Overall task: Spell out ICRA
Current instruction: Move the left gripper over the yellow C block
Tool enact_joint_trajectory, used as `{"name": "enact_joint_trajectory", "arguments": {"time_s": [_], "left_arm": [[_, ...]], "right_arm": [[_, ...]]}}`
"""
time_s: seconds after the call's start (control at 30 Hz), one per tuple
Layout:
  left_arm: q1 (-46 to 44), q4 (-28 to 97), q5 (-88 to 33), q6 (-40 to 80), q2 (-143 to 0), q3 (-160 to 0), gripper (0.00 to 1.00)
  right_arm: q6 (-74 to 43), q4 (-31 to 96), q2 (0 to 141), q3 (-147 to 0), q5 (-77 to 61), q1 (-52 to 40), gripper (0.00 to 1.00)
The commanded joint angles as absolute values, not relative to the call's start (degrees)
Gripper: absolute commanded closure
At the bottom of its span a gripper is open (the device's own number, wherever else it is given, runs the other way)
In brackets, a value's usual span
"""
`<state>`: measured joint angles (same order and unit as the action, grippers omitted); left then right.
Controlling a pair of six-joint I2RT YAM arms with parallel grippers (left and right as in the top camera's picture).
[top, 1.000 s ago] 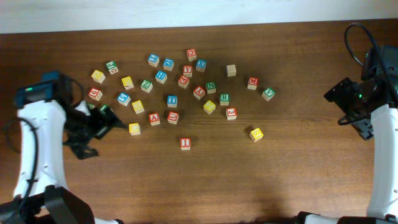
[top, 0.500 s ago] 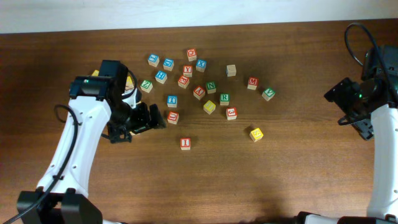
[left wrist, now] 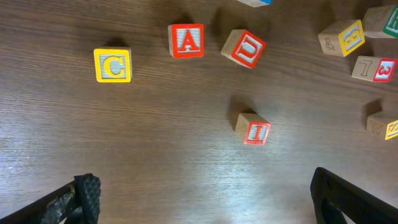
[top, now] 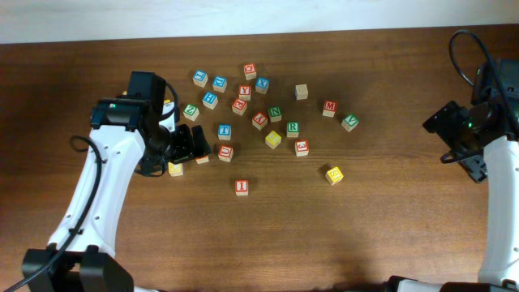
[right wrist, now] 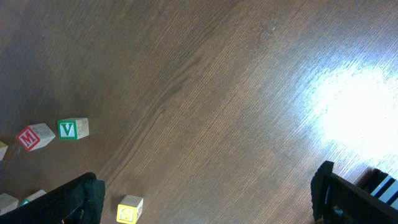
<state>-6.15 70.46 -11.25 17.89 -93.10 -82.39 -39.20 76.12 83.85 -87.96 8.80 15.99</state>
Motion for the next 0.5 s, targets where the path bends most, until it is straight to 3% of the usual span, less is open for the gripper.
{"name": "enact_joint_trajectory", "arguments": {"time_s": [0.0, 0.47], "left_arm": [[-6.24, 70.7, -4.23, 17.3, -92.25, -82.54, 0.01], [-6.2, 68.16, 2.46, 17.19, -92.73, -82.54, 0.01]], "right_arm": [[-39.27, 76.14, 84.16, -88.18, 9.69, 16.16, 0.02], [-39.24, 76.14, 84.16, -88.18, 9.72, 16.16, 0.02]]}}
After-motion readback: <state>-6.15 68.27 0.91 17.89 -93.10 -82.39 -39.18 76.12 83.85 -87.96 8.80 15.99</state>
